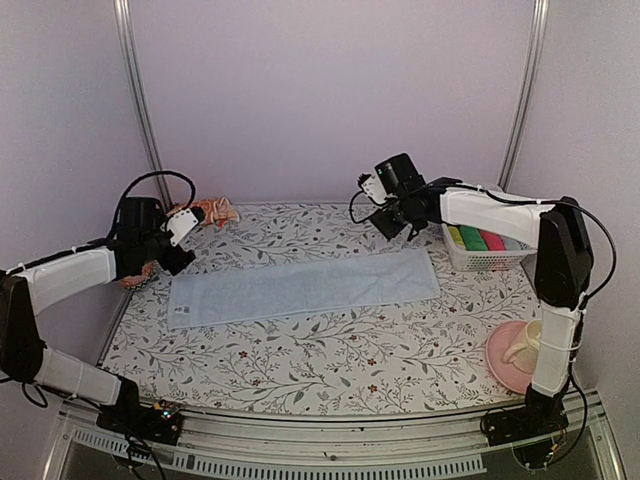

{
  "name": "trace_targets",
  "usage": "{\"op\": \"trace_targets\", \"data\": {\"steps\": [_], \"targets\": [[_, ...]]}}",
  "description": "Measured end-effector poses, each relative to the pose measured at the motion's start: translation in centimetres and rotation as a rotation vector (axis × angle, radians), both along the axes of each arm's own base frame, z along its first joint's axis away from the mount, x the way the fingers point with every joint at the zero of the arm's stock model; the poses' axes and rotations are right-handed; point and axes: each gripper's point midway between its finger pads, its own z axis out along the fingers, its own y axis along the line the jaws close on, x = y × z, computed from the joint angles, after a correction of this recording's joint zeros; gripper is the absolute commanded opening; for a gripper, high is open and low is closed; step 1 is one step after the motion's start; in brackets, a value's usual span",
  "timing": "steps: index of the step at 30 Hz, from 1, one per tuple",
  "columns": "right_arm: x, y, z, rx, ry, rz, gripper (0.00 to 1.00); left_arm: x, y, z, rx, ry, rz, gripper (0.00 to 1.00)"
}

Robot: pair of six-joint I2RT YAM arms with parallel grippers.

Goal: Roll the towels
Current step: Smooth out the towel at the center of the board.

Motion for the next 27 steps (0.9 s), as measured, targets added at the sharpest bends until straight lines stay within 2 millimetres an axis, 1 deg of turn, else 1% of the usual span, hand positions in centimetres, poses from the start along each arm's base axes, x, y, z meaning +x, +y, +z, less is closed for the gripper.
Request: {"op": "trace_targets", "data": {"steps": [1, 2, 3, 4, 5, 6, 8, 9, 10, 13, 15, 18, 20, 22, 24, 27], "targets": [[-0.8, 1.6, 1.0, 0.035, -0.013, 0.032, 0.66, 0.2, -0.5, 0.4, -0.011, -0.006, -0.009, 0.97], [-1.9, 3.7, 1.9, 0.074, -0.026, 0.073, 0.65, 0.5, -1.5, 0.8, -0.029, -0.007, -0.025, 0.97], [-2.6, 5.2, 2.2, 0.098, -0.033, 0.106, 0.65, 0.6, -2.1, 0.8, -0.038, -0.002, -0.035, 0.97], [-3.8, 7.4, 2.4, 0.128, -0.037, 0.155, 0.64, 0.7, -2.7, 0.5, -0.049, 0.007, -0.046, 0.97], [-4.9, 9.3, 2.1, 0.150, -0.032, 0.202, 0.63, 0.8, -3.4, 0.1, -0.058, 0.021, -0.056, 0.96], [-5.8, 10.5, 1.6, 0.160, -0.020, 0.232, 0.61, 0.9, -3.9, -0.4, -0.067, 0.036, -0.063, 0.96], [-7.6, 13.6, 0.1, 0.187, 0.014, 0.295, 0.59, 1.0, -4.6, -1.6, -0.074, 0.065, -0.067, 0.95], [-8.1, 14.8, -0.9, 0.196, 0.030, 0.309, 0.58, 1.0, -4.8, -2.4, -0.070, 0.082, -0.063, 0.95], [-8.3, 15.5, -2.1, 0.201, 0.049, 0.311, 0.58, 1.2, -5.0, -3.1, -0.063, 0.094, -0.060, 0.95], [-7.3, 16.3, -5.9, 0.199, 0.094, 0.267, 0.57, 2.0, -5.3, -5.0, -0.030, 0.108, -0.042, 0.95], [-6.0, 16.4, -8.4, 0.200, 0.114, 0.216, 0.57, 2.5, -5.4, -6.5, -0.006, 0.118, -0.025, 0.94], [-4.2, 16.4, -11.1, 0.203, 0.121, 0.146, 0.57, 3.1, -5.3, -8.5, 0.024, 0.140, -0.004, 0.94], [-3.2, 16.3, -12.2, 0.208, 0.113, 0.105, 0.57, 3.4, -5.2, -9.4, 0.040, 0.147, 0.006, 0.94], [-2.2, 16.0, -13.0, 0.212, 0.105, 0.065, 0.57, 3.8, -5.3, -9.9, 0.052, 0.142, 0.013, 0.94], [-1.5, 15.8, -13.2, 0.221, 0.094, 0.037, 0.57, 4.1, -5.4, -10.1, 0.064, 0.131, 0.018, 0.94], [-0.6, 15.4, -12.9, 0.231, 0.076, 0.007, 0.57, 4.4, -5.5, -10.1, 0.083, 0.112, 0.021, 0.94]]}}
